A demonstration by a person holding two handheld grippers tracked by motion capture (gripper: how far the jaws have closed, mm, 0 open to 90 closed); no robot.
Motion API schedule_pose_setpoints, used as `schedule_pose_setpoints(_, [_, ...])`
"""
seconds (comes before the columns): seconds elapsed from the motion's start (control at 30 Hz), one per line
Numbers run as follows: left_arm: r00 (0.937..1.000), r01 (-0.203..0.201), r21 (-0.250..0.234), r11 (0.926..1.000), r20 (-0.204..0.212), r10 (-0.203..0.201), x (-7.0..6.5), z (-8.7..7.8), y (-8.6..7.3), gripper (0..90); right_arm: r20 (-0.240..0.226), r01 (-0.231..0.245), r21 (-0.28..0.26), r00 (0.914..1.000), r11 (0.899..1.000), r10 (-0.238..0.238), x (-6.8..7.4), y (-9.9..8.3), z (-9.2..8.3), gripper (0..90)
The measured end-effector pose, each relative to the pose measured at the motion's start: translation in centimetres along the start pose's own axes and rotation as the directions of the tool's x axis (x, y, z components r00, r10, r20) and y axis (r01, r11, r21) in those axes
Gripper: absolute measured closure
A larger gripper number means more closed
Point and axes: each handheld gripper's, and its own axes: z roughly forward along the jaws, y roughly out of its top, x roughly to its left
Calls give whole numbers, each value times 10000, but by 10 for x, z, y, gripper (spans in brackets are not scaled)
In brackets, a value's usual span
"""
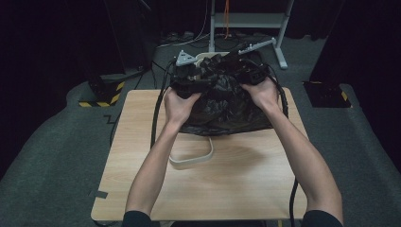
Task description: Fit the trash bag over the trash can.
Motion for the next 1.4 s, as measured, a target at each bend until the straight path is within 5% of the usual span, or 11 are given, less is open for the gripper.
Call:
schedule_pose_setpoints(0.13, [10000,-3,292,9996,-65,5,2,9,-1,467,-227,5,54,9997,10000,-4,0,-2,0,740])
schedule_pose_setpoints(0.27, [9997,-81,551,9984,-220,93,4,13,-3,552,-253,-71,-469,9997,9989,59,2,-5,-12,629])
schedule_pose_setpoints(0.53, [9992,-96,880,9961,-386,131,5,18,-5,623,643,29,-1818,9979,9833,89,-3,-10,-52,525])
schedule_pose_setpoints(0.63, [9992,-105,968,9953,-378,143,5,18,-5,631,1112,-178,-1813,9931,9833,385,-10,-14,-57,483])
schedule_pose_setpoints(0.8, [9992,-132,965,9952,-361,167,5,18,-5,646,1182,-859,-1552,9874,9841,1049,-20,-22,-43,413])
schedule_pose_setpoints(0.93, [9991,-146,991,9950,-372,183,5,18,-5,646,1115,-949,-1399,9876,9856,1109,-23,-23,-33,531])
schedule_pose_setpoints(1.07, [9992,-110,973,9952,-371,147,6,18,-5,633,1700,-243,-1199,9844,9925,446,-19,-24,-30,697])
schedule_pose_setpoints(1.2, [9997,-34,905,9959,-242,56,7,19,-5,612,1927,78,-1100,9812,9939,136,-16,-24,-32,763])
schedule_pose_setpoints(1.4, [9999,166,421,9990,-5,-165,8,12,-3,466,2119,616,-1477,9768,9871,-292,-8,-18,-42,879])
